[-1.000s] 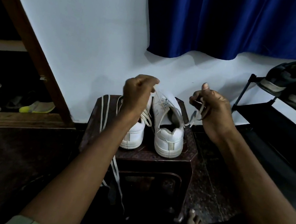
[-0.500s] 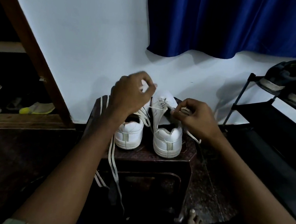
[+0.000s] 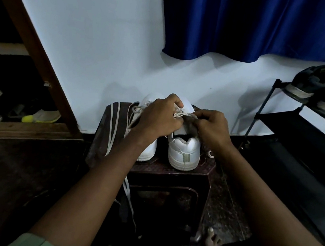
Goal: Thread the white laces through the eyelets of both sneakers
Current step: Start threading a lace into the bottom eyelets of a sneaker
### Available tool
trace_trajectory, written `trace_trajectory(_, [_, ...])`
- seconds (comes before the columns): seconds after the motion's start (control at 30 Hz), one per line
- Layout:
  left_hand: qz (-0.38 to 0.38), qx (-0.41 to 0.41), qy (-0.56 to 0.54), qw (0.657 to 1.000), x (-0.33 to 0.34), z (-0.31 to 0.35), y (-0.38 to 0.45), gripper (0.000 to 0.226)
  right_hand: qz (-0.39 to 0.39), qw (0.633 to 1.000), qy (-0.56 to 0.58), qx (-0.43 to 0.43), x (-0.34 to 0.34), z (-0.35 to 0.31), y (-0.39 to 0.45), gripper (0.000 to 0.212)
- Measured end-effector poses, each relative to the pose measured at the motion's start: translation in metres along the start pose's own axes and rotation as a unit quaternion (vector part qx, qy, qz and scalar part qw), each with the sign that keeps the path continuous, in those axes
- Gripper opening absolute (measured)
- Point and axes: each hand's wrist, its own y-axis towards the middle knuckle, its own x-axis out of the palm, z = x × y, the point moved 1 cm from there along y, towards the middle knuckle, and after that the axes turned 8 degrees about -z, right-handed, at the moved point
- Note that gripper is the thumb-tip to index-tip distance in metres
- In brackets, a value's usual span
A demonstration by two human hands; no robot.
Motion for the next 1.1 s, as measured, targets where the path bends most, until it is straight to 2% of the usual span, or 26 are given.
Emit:
trace_trajectory(0.07, [-0.008,-0.013,-0.010,1.000,0.000,0.001,0.002,0.032,-0.013,0.987,0.145,0.069,-0.001,-0.001,0.001,0.025])
trace_trajectory(0.1, [-0.010,-0.013,-0.005,1.000,0.000,0.002,0.003,0.030,-0.016,0.979,0.182,0.088,-0.002,-0.001,0.002,0.026])
trace_trajectory(0.27, [0.006,0.048,0.101,0.994,0.004,0.011,0.002,0.022,-0.004,0.983,0.159,0.087,0.004,0.008,0.006,0.019])
trace_trajectory(0.4, [0.020,0.062,0.122,0.990,0.006,0.009,0.005,0.022,-0.017,0.983,0.169,0.069,0.001,0.009,0.006,0.014])
trace_trajectory(0.47, [0.000,0.060,0.121,0.991,0.007,0.004,0.009,0.024,-0.031,0.983,0.169,0.057,-0.001,0.009,0.006,0.012])
trace_trajectory(0.53, [-0.037,0.069,0.032,0.996,0.004,0.002,0.012,0.031,-0.032,0.982,0.175,0.058,-0.001,0.010,0.007,0.010])
trace_trajectory(0.6, [-0.029,0.044,-0.151,0.987,-0.007,0.005,0.012,0.036,-0.026,0.984,0.165,0.056,0.000,0.011,0.008,0.010])
trace_trajectory(0.67, [-0.004,-0.014,-0.364,0.931,-0.020,0.013,0.010,0.034,-0.017,0.989,0.141,0.045,0.002,0.012,0.009,0.011])
trace_trajectory(0.7, [-0.005,-0.037,-0.415,0.909,-0.026,0.015,0.010,0.036,-0.010,0.991,0.127,0.040,0.003,0.012,0.009,0.011])
trace_trajectory(0.73, [-0.014,-0.048,-0.403,0.914,-0.029,0.014,0.010,0.041,-0.003,0.993,0.114,0.035,0.003,0.011,0.009,0.010])
trace_trajectory(0.77, [-0.033,-0.046,-0.328,0.943,-0.032,0.011,0.011,0.048,0.003,0.995,0.100,0.028,0.003,0.011,0.008,0.009])
trace_trajectory(0.8, [-0.057,-0.037,-0.204,0.977,-0.032,0.008,0.009,0.055,0.007,0.996,0.086,0.018,0.004,0.011,0.008,0.007])
trace_trajectory(0.83, [-0.077,-0.026,-0.099,0.992,-0.030,0.005,0.008,0.057,0.008,0.997,0.071,0.007,0.004,0.011,0.008,0.006])
trace_trajectory(0.87, [-0.088,-0.012,-0.063,0.994,-0.028,0.004,0.007,0.053,0.009,0.998,0.057,-0.002,0.005,0.011,0.008,0.005])
trace_trajectory(0.9, [-0.089,-0.001,-0.108,0.990,-0.026,0.006,0.005,0.048,0.011,0.999,0.047,-0.006,0.005,0.012,0.008,0.006])
trace_trajectory(0.93, [-0.082,0.004,-0.210,0.974,-0.026,0.011,0.002,0.040,0.015,0.999,0.042,-0.007,0.005,0.012,0.008,0.008])
trace_trajectory(0.97, [-0.061,0.000,-0.323,0.944,-0.027,0.017,0.000,0.032,0.021,0.999,0.039,-0.006,0.006,0.012,0.008,0.011])
trace_trajectory(1.03, [-0.020,-0.015,-0.538,0.843,-0.032,0.028,0.002,0.034,0.029,0.999,0.022,-0.010,0.005,0.012,0.009,0.014])
trace_trajectory(1.07, [-0.008,-0.026,-0.607,0.795,-0.034,0.029,0.003,0.040,0.030,0.999,0.014,-0.012,0.005,0.012,0.010,0.013])
trace_trajectory(1.1, [0.009,-0.041,-0.616,0.787,-0.035,0.028,0.004,0.042,0.029,0.999,0.012,-0.015,0.005,0.012,0.010,0.012])
